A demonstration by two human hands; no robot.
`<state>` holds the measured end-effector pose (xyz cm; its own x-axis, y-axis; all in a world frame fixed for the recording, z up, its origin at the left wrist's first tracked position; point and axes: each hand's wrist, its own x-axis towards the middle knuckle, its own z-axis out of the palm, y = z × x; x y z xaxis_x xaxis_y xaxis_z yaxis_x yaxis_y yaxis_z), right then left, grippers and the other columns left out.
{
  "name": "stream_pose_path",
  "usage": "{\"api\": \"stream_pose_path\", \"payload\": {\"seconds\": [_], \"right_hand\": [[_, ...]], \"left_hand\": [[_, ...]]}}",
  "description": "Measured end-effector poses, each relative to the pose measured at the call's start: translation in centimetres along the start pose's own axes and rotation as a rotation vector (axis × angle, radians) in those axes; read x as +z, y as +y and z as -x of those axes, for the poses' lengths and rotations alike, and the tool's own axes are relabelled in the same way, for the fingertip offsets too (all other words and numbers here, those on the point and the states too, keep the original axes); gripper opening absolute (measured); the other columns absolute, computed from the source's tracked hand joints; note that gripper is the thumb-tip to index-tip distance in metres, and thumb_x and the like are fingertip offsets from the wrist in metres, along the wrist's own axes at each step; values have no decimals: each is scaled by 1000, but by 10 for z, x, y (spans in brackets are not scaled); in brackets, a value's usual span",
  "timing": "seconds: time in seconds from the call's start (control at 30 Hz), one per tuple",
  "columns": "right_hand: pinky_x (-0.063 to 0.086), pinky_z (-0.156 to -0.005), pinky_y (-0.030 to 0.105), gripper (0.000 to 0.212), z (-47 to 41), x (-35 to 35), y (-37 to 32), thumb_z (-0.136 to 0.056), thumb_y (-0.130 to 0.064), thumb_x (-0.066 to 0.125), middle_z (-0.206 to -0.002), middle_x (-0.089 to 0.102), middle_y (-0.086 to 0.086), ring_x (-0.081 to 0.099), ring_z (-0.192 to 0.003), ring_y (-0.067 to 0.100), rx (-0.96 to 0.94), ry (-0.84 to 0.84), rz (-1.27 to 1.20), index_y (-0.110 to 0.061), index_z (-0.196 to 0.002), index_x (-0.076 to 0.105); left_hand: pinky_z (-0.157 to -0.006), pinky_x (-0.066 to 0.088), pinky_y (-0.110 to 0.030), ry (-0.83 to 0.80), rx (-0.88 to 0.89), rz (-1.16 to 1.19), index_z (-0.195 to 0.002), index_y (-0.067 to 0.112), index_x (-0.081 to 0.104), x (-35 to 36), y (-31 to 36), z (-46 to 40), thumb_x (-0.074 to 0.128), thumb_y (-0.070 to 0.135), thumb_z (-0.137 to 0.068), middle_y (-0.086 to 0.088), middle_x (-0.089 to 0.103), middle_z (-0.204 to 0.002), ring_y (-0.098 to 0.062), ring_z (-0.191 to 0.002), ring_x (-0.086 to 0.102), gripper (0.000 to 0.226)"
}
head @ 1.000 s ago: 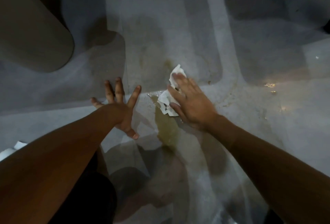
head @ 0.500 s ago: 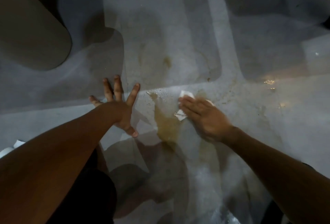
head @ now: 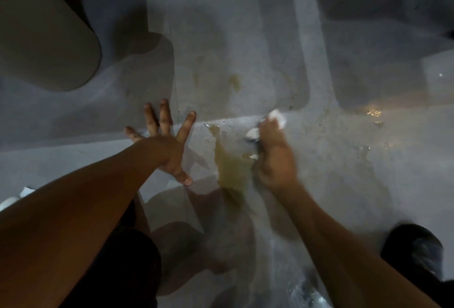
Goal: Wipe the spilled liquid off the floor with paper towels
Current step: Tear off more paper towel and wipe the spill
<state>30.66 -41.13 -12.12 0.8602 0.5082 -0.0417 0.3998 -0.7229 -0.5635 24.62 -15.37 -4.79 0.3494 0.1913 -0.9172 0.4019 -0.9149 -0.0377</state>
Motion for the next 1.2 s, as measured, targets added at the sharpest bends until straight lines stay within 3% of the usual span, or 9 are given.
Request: {"api": "stream_pose_path", "payload": {"seconds": [0.23,0.3,0.43,0.53,0.7,0.8,0.97,1.07,1.2], "right_hand": [[20,-123,51,62,58,-28,49,-93,-15,47,-164,26,16,17,-154,32,-617,-399,328,-3,-153,37],[25,-120,56,58,48,-49,77,-95,-15,46,-161,31,19,24,-152,33,-534,-321,301,-1,-151,39],[31,-120,46,46,-10,-73,84,-104,-17,43,-153,46,18,42,-143,35,123,90,45,-3,-148,46],[45,-103,40,37,-86,-64,56,-103,-18,44,-130,64,18,60,-120,38,331,189,-30,-9,-136,56],[35,-111,46,48,-179,-3,-37,-94,-3,48,-145,45,29,43,-135,44,208,-56,16,3,-142,45],[15,-125,49,62,-149,30,-78,-95,2,47,-162,21,27,17,-152,40,-186,-269,104,5,-154,27],[22,-124,48,58,-52,3,-12,-95,-12,48,-162,31,18,23,-153,31,-651,-483,187,-3,-151,41],[24,-122,51,57,-56,-35,30,-97,-20,41,-163,29,15,24,-153,29,-629,-436,274,-7,-152,40],[22,-122,54,51,-119,-36,30,-96,-4,45,-154,32,34,29,-146,47,-287,-184,191,14,-143,41]], "left_hand": [[-103,-2,-88,-2,-16,-1,-125,44,-60,0,0,1,86,77,-49,-14,-73,-123,-50,-123,-57,167],[-103,-3,-88,0,-6,-4,-124,44,-60,1,-1,-1,86,77,-49,-14,-73,-122,-51,-122,-57,168],[-102,-4,-88,4,-3,7,-122,45,-61,1,-2,-4,86,78,-47,-14,-73,-124,-50,-122,-58,168],[-102,-5,-88,15,13,9,-124,45,-60,2,-4,-5,86,78,-47,-14,-72,-126,-50,-121,-58,168],[-101,-5,-89,23,11,3,-127,43,-59,5,-3,-8,86,77,-48,-17,-70,-128,-52,-122,-57,168],[-100,-6,-90,34,24,28,-127,44,-58,5,-5,-9,86,77,-46,-16,-71,-127,-52,-121,-58,169],[-101,-11,-87,97,89,71,-132,46,-54,13,-13,-11,87,75,-50,-12,-70,-130,-49,-123,-58,166],[-100,-13,-87,122,127,71,-132,47,-54,17,-17,-12,85,77,-50,-11,-70,-131,-49,-123,-58,164],[-99,-15,-87,136,133,85,-132,48,-53,18,-20,-16,84,79,-50,-10,-69,-132,-48,-123,-59,162]]}}
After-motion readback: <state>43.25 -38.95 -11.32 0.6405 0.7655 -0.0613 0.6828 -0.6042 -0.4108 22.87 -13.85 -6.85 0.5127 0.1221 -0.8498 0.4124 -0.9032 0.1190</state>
